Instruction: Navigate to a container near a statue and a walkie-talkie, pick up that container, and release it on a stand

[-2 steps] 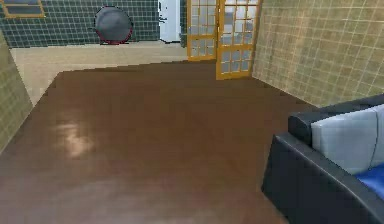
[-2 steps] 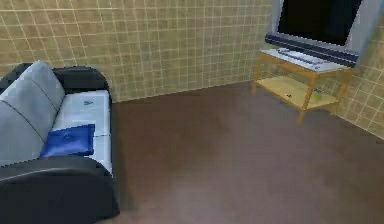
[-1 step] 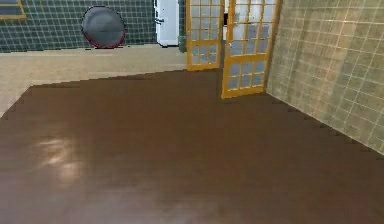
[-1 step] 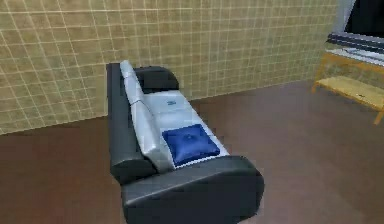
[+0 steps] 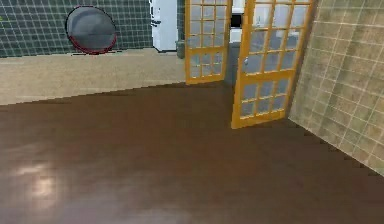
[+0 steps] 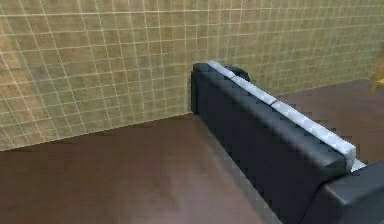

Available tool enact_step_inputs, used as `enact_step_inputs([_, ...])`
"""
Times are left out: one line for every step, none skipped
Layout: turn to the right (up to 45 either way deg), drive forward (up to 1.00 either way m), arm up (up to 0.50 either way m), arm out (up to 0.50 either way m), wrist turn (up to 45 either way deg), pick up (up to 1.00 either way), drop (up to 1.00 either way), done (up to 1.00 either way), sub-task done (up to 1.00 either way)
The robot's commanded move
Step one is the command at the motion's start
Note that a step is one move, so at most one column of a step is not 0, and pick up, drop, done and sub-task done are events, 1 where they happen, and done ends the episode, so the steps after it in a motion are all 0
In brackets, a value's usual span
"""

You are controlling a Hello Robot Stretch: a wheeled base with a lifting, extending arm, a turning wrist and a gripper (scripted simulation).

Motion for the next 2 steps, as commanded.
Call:
enact_step_inputs([0.0,1.0,0.0,0.0,0.0,0.0,0.0,0.0,0.0])
enact_step_inputs([-3.0,0.0,0.0,0.0,0.0,0.0,0.0,0.0,0.0])
